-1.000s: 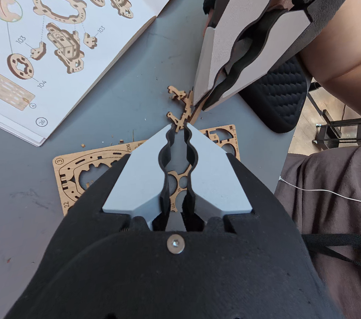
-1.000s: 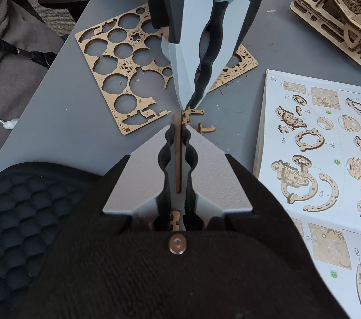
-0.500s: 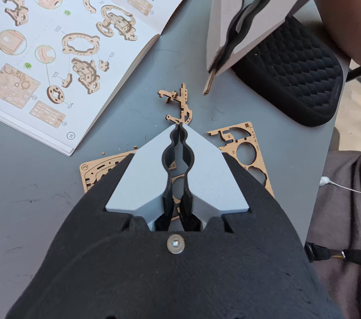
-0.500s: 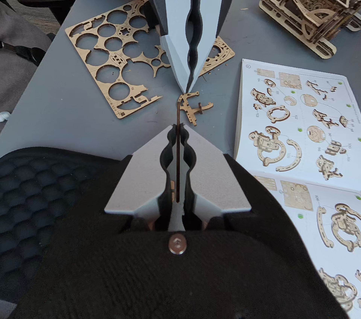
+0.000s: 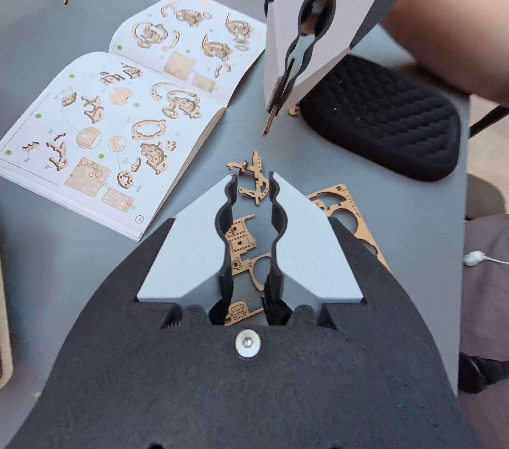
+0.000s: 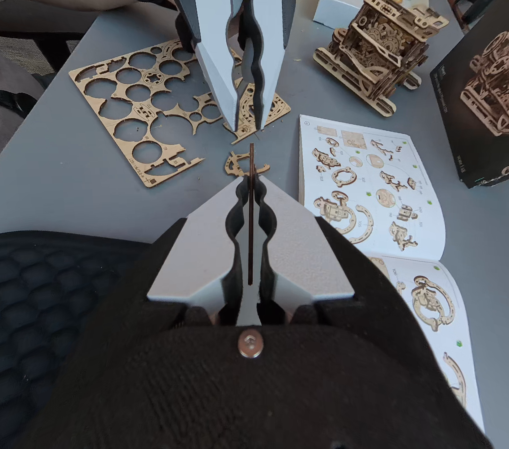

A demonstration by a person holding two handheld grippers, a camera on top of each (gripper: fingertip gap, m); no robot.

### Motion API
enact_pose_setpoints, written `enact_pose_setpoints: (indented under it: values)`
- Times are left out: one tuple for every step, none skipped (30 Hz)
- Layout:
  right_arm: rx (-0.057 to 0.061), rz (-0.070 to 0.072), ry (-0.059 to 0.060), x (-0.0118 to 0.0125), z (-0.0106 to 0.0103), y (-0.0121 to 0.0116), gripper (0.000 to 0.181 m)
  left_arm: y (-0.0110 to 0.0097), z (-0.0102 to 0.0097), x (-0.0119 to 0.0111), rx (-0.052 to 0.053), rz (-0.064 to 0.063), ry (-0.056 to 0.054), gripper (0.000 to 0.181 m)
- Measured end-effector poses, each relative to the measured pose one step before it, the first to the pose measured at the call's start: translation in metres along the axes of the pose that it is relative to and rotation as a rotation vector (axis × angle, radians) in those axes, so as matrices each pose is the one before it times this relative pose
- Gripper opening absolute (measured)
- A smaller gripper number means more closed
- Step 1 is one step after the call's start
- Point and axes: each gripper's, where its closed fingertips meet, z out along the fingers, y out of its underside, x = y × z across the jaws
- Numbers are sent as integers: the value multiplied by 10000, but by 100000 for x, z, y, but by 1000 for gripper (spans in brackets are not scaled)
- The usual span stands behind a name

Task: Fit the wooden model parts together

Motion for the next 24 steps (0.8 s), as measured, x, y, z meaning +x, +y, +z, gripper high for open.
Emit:
enact_pose_setpoints:
  values:
    - [70, -222, 161, -81, 167, -511, 1, -631, -452, 376, 486, -261, 410, 30]
    - [73, -112, 30, -231, 197, -494, 1, -538, -350, 401, 398, -93, 336, 36]
    - [-9, 76, -50, -240, 223, -332, 1, -390, -224, 427, 295, 98, 232, 36]
    - [-55, 174, -69, -202, 261, -188, 1, -296, -104, 471, 230, 202, 169, 34]
    - [-44, 114, -117, -266, 265, -126, 1, -176, 3, 414, 155, 130, 128, 30]
    - [-41, -43, -41, -213, 263, -72, 0, -44, 107, 265, 31, -63, 131, 27]
    - [-122, -126, 66, -63, 243, 87, 1, 46, 153, 245, -48, -243, 248, 26]
    - [-180, -85, 32, -95, 218, 157, 1, 79, 159, 194, -61, -315, 295, 23]
    - [-97, -66, -29, -169, 190, 50, 1, 73, 124, 56, -31, -255, 225, 19]
    - [-24, -48, -35, -160, 153, -59, 0, 50, 73, -8, 10, -133, 135, 15]
    - [-32, -35, -28, -132, 115, -45, 0, 111, -11, -104, -12, -22, 7, 8]
    - [-12, -22, -41, -143, 99, -73, 0, 163, -79, -229, -59, 61, -120, 1]
    - [-2, 6, 7, -53, 82, -98, 0, 56, -103, -63, -8, 90, -44, 1]
    - [-43, 25, 61, 51, 88, -18, 0, -3, -110, 34, 19, 21, 14, 4]
    - [-79, 26, 68, 92, 68, 60, 0, -3, -103, 28, 13, -38, 33, 8]
    - [-112, -19, 77, 101, 47, 144, 0, 3, -82, -99, 27, -70, -18, 14]
    - [-27, -23, 23, 23, 22, 64, 1, 30, -69, -354, 13, -79, -173, 19]
    - [98, 19, -25, -35, -9, -113, 0, 110, -2, -355, -22, -23, -181, 22]
    - [137, 65, -46, -35, -62, -196, 1, 193, 69, -1, -78, 42, 11, 22]
    - [122, 71, -37, -15, -94, -222, 1, 213, 103, 106, -114, 54, 42, 18]
    - [152, 26, -40, -55, -121, -284, 1, 171, 94, -38, -106, 84, -69, 13]
    - [114, 13, 21, 32, -118, -230, 0, 38, 64, 131, -18, 127, 16, 8]
    - [-11, -32, 40, 45, -58, -6, 0, -49, 35, 229, 6, 99, 82, 3]
    - [-13, -6, 5, 16, -33, 23, 0, -4, 29, -12, -45, 106, -67, 2]
